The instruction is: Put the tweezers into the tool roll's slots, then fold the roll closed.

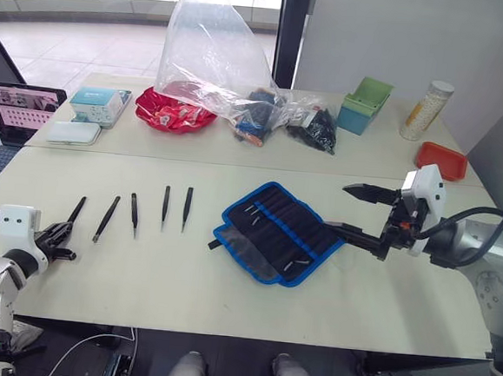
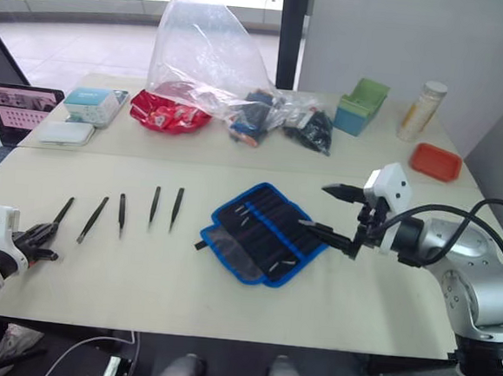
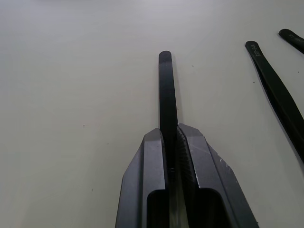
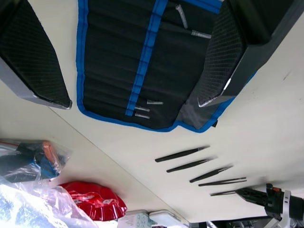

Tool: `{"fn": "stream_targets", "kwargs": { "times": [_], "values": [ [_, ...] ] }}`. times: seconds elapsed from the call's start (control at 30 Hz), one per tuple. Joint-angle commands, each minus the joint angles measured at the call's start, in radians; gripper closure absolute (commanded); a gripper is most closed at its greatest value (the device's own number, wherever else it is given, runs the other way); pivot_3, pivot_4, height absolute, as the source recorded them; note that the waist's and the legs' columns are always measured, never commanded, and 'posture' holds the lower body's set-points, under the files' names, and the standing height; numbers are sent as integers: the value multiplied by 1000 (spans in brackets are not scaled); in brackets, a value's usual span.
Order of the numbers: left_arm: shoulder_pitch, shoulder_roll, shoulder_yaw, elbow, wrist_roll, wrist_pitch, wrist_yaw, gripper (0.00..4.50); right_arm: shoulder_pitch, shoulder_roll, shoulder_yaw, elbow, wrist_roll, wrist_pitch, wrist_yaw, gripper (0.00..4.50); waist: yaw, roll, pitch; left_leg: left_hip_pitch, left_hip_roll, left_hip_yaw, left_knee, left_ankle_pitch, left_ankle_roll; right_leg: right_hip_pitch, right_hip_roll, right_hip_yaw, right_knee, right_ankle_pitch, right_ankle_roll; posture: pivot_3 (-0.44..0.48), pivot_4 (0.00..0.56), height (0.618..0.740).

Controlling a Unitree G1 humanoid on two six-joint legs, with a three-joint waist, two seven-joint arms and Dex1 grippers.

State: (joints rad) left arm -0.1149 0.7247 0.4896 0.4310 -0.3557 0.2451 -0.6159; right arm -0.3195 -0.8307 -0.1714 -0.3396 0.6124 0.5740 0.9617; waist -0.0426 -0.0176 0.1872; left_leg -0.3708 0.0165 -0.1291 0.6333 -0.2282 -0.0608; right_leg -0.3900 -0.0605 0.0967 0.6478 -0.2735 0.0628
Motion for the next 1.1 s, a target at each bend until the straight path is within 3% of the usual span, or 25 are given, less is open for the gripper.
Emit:
{"fn": "stream_targets", "kwargs": {
  "times": [0.03, 0.23, 0.43, 0.63, 0.8, 0.9, 1.0, 1.1],
  "values": [
    [33, 43, 36, -58, -29, 49, -30, 4494, 21, -18, -37, -44, 24, 5, 8, 0, -4, -1, 0, 0, 0, 0, 0, 0, 0, 0, 0, 0, 0, 0, 0, 0, 150, 740],
    [-22, 108, 86, -185, -121, 108, -104, 4494, 75, -7, -22, -42, -45, 13, -83, 0, -1, -6, 3, -4, 0, 0, -1, 0, 0, -4, 0, 0, 0, 1, -1, 0, 150, 740],
    [-83, 196, 18, -327, -224, 210, -287, 4494, 63, 99, 28, 16, -179, -85, -222, 0, -3, -7, 3, -11, 0, -1, 1, 2, -3, -10, 0, -1, 0, 2, -1, 0, 150, 740],
    [-160, 212, -97, -506, -318, 387, -336, 4500, 49, 223, 75, 64, -209, -142, -260, 1898, -8, -6, 3, -15, 0, -1, 0, 2, -3, -15, 1, 0, 2, 5, -7, 0, 150, 740],
    [-226, 150, -265, -684, -225, 451, -172, 4500, 45, 292, 154, 112, -270, -196, -273, 3537, -10, -7, 3, -15, 0, -1, 0, 2, -3, -15, 1, 0, 2, 5, -7, 0, 150, 740],
    [-280, 126, -355, -725, -268, 564, -172, 4500, 34, 327, 197, 178, -307, -250, -264, 4462, -12, -7, 3, -15, 0, -1, 0, 2, -3, -14, 1, 0, 2, 5, -7, 0, 150, 740],
    [-333, 95, -392, -746, -358, 653, -221, 4500, 33, 348, 224, 239, -332, -292, -248, 4462, -16, -7, 3, -15, 0, -1, 1, 2, -3, -15, 1, 0, 3, 5, -7, 0, 150, 740],
    [-385, 55, -406, -754, -376, 703, -178, 4500, 38, 365, 228, 266, -340, -314, -246, 4462, -18, -7, 3, -15, 0, -1, 1, 2, -3, -14, 1, 0, 4, 5, -7, 0, 150, 740]
  ]
}}
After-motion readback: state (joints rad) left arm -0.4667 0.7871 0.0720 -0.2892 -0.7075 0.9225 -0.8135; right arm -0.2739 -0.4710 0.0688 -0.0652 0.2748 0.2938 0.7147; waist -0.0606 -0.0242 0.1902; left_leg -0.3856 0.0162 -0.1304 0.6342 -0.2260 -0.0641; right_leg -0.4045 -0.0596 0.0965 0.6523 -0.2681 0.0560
